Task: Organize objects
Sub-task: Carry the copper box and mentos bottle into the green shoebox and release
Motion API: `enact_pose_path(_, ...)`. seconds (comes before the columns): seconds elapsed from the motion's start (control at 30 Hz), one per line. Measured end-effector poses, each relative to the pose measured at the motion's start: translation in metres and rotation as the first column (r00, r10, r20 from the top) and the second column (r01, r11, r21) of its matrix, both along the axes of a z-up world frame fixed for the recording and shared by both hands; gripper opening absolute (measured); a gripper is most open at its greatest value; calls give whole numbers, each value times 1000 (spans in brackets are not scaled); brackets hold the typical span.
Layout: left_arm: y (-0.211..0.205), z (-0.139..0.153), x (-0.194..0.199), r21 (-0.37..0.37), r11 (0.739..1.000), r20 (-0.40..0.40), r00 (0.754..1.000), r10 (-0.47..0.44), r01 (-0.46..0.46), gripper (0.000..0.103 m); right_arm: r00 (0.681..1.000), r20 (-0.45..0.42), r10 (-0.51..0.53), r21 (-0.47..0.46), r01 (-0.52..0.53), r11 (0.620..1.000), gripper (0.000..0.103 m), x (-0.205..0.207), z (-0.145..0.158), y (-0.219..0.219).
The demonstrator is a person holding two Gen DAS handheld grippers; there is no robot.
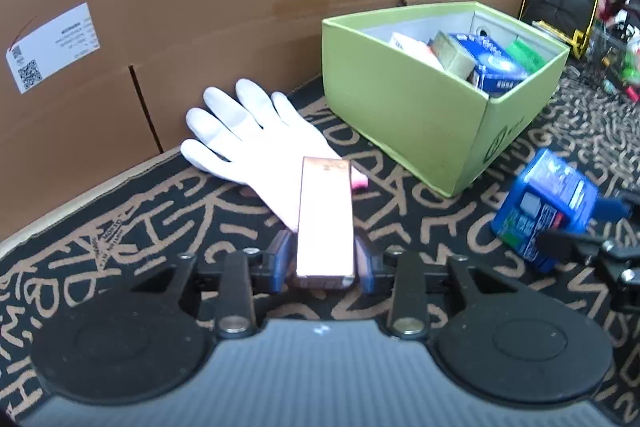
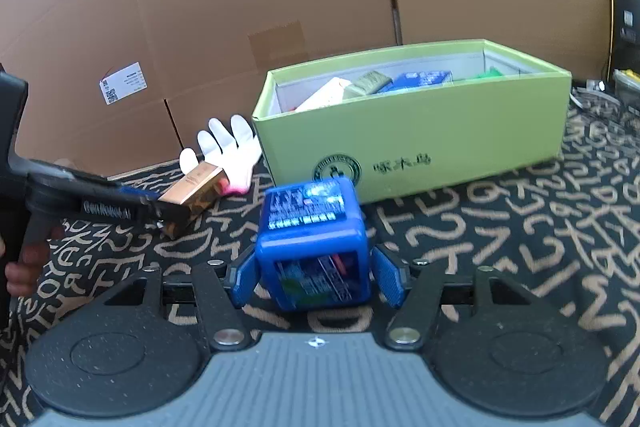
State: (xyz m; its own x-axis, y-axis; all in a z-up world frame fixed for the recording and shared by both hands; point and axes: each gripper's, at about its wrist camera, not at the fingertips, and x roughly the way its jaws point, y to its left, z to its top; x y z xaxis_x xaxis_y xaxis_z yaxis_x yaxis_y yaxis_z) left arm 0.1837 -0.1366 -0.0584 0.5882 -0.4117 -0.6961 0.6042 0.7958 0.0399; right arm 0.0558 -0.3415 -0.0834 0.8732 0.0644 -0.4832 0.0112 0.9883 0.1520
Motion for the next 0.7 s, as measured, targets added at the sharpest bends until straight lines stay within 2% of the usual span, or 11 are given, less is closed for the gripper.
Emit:
enact_pose_path(0.03, -4, -4, -2, 6, 1000, 4, 1000, 0, 0, 44, 1000, -4, 0, -15, 0, 1000, 63, 1, 1, 2)
enact_pose_path(0.13, -24, -14, 9, 29, 1000, 8, 1000, 6, -7, 46, 1000, -5, 6, -14, -6, 1000, 61, -1, 2, 3)
enact_pose_path(0.17, -23, -13, 9, 30, 1000, 5, 1000, 5, -5, 44, 1000, -2, 8, -13, -8, 1000, 61, -3, 3, 3)
enact_pose_path(0.2, -22, -14, 10, 20, 1000, -6, 1000, 3, -2, 31, 1000, 4, 12, -16, -12, 1000, 61, -6, 5, 4)
enact_pose_path(0.3, -21, -11, 12, 8, 1000, -41, 999, 17, -17, 30, 999, 29, 17, -24, -16, 1000, 61, -17, 13, 3)
enact_pose_path(0.37, -19, -5, 5, -1, 1000, -31, 999, 9, -9, 30, 998, 62, 14, -22, -13, 1000, 60, -25, 23, 0)
enact_pose_path(0.53, -3, 30, -23, -73, 997, 6, 1000, -5, 5, 30, 984, 176, 4, -30, 1, 1000, 60, -45, 54, -13)
enact_pose_path(0.7, -3, 78, -40, -150, 987, 97, 995, -38, 53, 30, 963, 268, -41, -64, 61, 996, 60, -41, 80, -31)
